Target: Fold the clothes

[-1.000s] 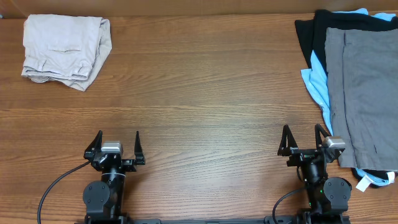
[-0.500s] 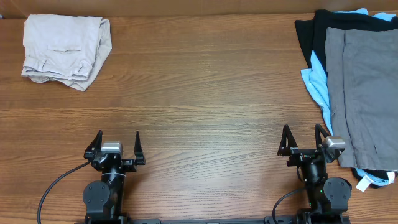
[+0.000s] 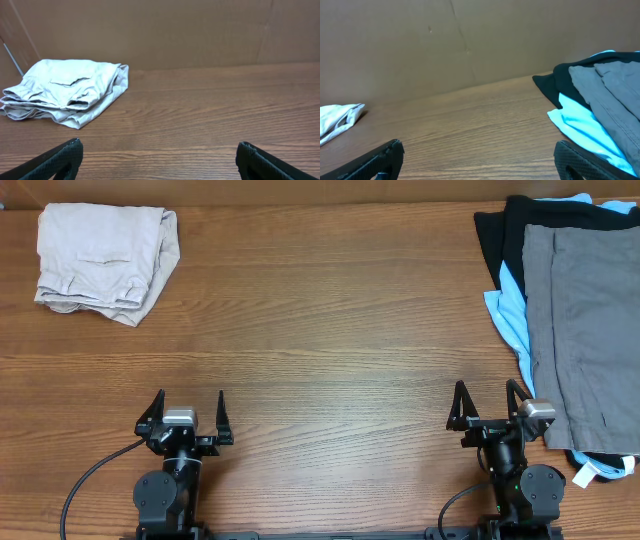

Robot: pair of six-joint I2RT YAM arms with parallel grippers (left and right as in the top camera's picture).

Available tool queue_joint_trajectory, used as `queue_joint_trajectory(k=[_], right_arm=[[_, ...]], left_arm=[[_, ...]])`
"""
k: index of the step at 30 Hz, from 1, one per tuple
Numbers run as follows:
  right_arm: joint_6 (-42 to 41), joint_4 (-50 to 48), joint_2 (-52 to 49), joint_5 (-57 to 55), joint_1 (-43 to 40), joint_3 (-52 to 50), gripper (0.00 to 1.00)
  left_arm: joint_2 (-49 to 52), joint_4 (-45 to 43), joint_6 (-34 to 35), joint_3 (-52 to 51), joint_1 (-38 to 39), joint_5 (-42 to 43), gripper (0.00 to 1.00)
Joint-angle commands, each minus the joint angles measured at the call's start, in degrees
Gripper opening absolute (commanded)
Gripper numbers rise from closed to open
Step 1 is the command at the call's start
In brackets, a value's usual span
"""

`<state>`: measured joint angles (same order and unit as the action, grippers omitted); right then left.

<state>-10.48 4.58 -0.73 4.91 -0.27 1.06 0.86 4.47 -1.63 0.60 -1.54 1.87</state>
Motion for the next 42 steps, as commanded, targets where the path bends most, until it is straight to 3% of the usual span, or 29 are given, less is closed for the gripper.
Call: queue_joint_trajectory(k=[1, 11, 18, 28, 35, 42], right_arm=[[-0.2, -0.2, 0.3, -0.6, 0.3, -0.6, 1.00], [-0.2, -0.2, 0.3, -0.6, 0.3, -0.6, 1.00], [-0.3, -4.2, 0.3, -0.3, 0.3, -0.6, 1.00], [-0.2, -4.2, 0.3, -0.4, 0.2, 5.8, 1.00], [-0.1, 2.5, 0.3, -0.4, 0.2, 11.7, 1.00], [0.0, 10.3, -3.7, -0.4, 0.2, 20.9, 1.00]], left_arm=[[-0.5, -0.2, 0.8, -0.3, -0.3, -0.4, 1.00], [-0.5, -1.2, 0.8, -0.3, -0.3, -0.3, 1.00], [-0.5, -3.2, 6.9, 0.6, -0.3, -0.4, 1.00], [0.8, 2.6, 7.0, 10.9, -0.3, -3.3, 1.00], [8.9, 2.6, 7.3, 17.6, -0.3, -3.3, 1.00], [28.0, 8.6, 7.5, 34.0, -0.4, -0.4, 1.00]])
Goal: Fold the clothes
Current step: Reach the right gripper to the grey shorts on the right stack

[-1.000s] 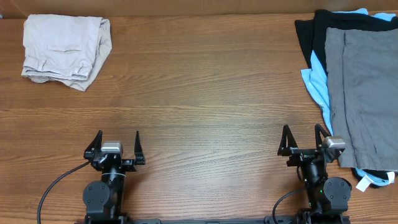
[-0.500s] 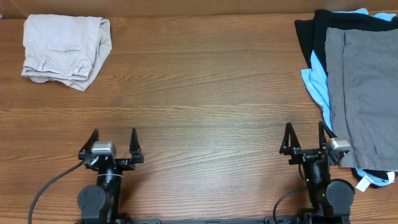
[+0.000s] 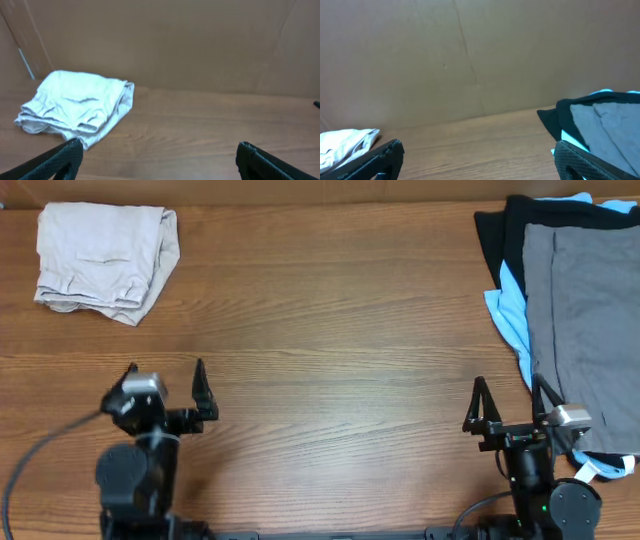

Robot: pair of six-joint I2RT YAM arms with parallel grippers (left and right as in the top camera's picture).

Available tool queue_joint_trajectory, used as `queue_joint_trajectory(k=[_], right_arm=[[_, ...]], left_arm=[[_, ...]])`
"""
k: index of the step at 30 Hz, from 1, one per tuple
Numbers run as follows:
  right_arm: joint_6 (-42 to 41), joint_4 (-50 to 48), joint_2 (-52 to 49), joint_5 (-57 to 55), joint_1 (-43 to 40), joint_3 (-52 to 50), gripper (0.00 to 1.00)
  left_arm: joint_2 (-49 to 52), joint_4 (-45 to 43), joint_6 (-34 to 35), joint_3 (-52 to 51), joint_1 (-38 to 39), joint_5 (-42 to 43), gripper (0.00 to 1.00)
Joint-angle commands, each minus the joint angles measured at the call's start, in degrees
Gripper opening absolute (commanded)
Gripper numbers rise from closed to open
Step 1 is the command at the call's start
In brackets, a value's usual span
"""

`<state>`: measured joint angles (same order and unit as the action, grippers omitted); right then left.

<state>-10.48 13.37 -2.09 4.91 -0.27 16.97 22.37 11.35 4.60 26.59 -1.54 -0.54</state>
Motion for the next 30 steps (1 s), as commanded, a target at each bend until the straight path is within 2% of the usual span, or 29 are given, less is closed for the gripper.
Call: queue_joint_trajectory(k=[1, 7, 14, 19, 20, 23, 30], right_arm=[[0.0, 2.9, -3.7, -0.4, 0.2, 6.8, 1.00], [0.0, 12.0, -15.4, -0.4, 0.2, 18.6, 1.00], [0.0, 26.4, -35.7, -0.3, 0.2, 36.8, 1.00], [0.0, 37.7, -49.9, -0.3, 0.3, 47.8, 1.00], [0.0, 39.6, -54.7, -0.3, 0.3, 50.1, 1.00], [0.0, 38.8, -60.6, 0.1, 0.3, 50.4, 1.00], [0.0, 39.9, -72.9, 0.3, 0.3, 50.4, 1.00]], left_arm=[[8.6, 3.0, 1.2, 10.3, -0.3, 2.6, 1.00], [23.5, 15.9, 1.2, 28.5, -0.3, 5.7, 1.00], [39.5, 32.3, 1.2, 45.7, -0.3, 6.8, 1.00], [46.4, 32.1, 1.2, 47.1, -0.3, 7.1, 1.00], [48.7, 31.1, 1.4, 47.1, -0.3, 9.6, 1.00], [51.9, 30.6, 1.4, 47.1, -0.3, 12.6, 1.00], [59.1, 30.6, 1.4, 47.1, -0.3, 12.7, 1.00]])
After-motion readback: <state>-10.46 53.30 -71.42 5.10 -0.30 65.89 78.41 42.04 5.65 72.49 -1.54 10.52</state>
